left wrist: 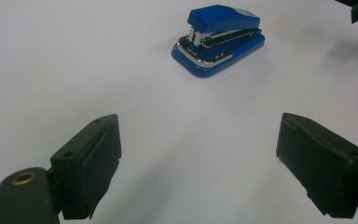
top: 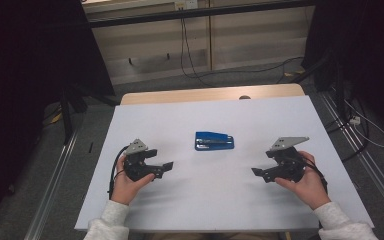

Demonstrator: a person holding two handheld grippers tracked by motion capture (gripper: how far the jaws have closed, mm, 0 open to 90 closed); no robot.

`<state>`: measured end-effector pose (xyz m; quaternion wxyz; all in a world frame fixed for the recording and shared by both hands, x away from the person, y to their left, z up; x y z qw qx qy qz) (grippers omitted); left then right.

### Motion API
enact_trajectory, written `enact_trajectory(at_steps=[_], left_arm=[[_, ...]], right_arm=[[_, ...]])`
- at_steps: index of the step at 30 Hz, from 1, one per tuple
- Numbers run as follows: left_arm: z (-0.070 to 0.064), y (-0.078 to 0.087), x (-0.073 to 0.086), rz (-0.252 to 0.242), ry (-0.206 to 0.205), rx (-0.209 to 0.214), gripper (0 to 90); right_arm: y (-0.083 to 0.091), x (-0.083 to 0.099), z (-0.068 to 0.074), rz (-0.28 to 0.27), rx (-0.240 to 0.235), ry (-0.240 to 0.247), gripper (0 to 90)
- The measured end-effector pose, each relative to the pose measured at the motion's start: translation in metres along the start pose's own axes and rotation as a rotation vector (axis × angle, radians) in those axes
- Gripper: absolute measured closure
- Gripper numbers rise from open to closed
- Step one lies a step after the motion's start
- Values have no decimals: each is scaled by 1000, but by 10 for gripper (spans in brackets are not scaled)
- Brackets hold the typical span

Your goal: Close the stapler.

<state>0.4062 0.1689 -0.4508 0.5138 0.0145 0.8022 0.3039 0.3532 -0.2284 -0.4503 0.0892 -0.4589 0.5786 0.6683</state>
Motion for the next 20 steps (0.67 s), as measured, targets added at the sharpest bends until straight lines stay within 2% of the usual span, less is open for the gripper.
enact_trajectory(at_steps=[4, 8, 13, 20], left_arm=[[-2, 8, 7, 15, -6, -5, 123], [-3, 20, 14, 0, -9, -21, 117], [-3, 34, 25, -15, 14, -29, 116], [-3, 43, 38, 14, 19, -46, 113]], right_arm=[[4, 3, 2, -2, 1, 16, 162], [9, 6, 2, -7, -6, 19, 159], [14, 11, 2, -6, -8, 16, 159], [16, 11, 2, -14, -10, 23, 157]])
Point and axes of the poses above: each handheld gripper's, and its own axes: y roughly backward along the jaws, x roughly out of its underside, z roughly to its left, the point moved 4 cm from there along -y, roughly forward along the jaws, and after that the axes turned 13 degrees about x, right-handed, at the moved point
